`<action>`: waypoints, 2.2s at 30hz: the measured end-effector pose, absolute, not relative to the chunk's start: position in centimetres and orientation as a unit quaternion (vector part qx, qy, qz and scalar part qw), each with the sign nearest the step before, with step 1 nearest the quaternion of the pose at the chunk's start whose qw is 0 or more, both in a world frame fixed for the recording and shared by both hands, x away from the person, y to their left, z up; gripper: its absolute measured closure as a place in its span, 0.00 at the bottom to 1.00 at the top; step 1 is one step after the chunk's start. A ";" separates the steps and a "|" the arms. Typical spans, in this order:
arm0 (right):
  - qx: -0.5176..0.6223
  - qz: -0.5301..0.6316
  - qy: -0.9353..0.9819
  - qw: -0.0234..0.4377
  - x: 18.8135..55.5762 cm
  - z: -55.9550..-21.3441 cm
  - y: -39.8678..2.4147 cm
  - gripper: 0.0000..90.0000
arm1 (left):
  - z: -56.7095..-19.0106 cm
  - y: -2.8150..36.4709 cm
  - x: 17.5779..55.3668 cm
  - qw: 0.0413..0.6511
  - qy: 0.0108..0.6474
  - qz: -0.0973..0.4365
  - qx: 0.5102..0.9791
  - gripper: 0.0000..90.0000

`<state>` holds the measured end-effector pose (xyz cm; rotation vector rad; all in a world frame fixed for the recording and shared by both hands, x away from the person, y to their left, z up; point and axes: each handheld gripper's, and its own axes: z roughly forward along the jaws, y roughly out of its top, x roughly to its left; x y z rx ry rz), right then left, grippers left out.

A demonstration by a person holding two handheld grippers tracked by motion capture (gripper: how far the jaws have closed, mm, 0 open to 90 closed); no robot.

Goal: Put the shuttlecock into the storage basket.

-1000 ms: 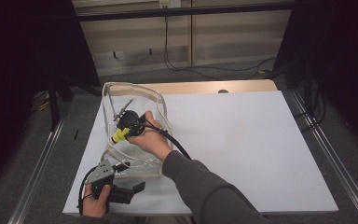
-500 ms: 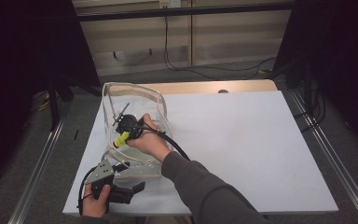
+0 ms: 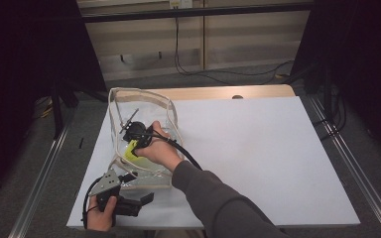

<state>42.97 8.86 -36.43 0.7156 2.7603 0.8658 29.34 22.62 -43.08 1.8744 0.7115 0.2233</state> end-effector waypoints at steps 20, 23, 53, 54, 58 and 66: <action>0.230 0.287 0.928 0.065 43.0 -36.4 8.9 0.81 | -43.0 22.6 29.3 0.533 0.299 0.094 0.786 0.03; 0.225 0.288 0.929 0.066 42.9 -36.3 9.0 0.78 | -43.1 22.6 29.3 0.535 0.299 0.095 0.785 0.04; 0.202 0.289 0.935 0.048 42.8 -36.3 9.1 0.85 | -43.0 22.7 29.3 0.536 0.300 0.096 0.783 0.04; 0.203 0.289 0.934 0.046 42.8 -36.3 9.1 0.82 | -43.0 22.7 29.3 0.536 0.300 0.096 0.784 0.03; 0.204 0.291 0.933 0.050 42.8 -36.3 9.1 0.73 | -43.0 22.7 29.3 0.535 0.301 0.098 0.783 0.03; 0.187 0.289 0.937 0.058 42.8 -36.4 9.1 0.68 | -43.0 22.7 29.2 0.535 0.300 0.098 0.784 0.03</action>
